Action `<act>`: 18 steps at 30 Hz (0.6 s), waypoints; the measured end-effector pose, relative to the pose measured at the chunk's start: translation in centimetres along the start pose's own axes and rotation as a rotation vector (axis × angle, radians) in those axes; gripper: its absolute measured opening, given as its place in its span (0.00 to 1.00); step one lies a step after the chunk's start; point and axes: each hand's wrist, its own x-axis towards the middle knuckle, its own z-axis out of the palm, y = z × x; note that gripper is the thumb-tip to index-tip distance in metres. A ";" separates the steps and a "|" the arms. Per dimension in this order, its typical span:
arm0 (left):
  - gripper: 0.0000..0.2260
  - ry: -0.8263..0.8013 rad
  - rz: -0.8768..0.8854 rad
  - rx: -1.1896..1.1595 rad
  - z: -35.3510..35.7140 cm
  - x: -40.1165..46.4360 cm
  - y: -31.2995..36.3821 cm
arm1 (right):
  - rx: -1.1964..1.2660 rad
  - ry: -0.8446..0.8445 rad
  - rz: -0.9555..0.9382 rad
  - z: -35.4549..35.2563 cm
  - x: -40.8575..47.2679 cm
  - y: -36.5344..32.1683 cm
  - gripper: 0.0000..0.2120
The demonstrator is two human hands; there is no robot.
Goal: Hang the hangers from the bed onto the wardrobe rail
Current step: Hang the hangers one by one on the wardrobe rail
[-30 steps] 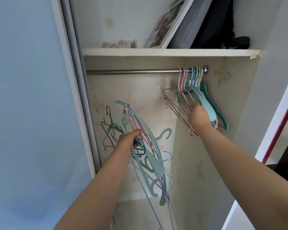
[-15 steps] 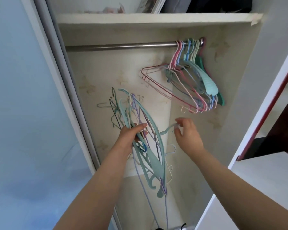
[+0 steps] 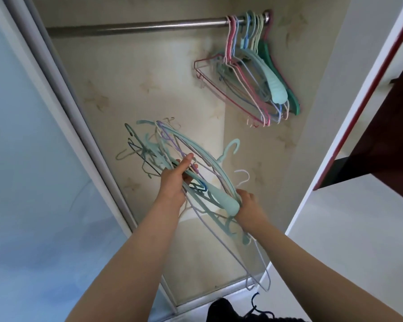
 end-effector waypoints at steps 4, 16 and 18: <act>0.09 -0.024 -0.049 -0.028 0.4 -0.5 -0.9 | -0.085 0.051 0.010 -0.7 -0.6 0.3 0.20; 0.08 -0.034 -0.326 -0.099 1.2 -1.0 -0.3 | -0.311 0.153 -0.079 -3.7 0.0 0.3 0.12; 0.05 -0.028 -0.348 -0.069 1.3 -1.0 0.0 | -0.300 0.135 -0.102 -4.3 -0.1 0.2 0.12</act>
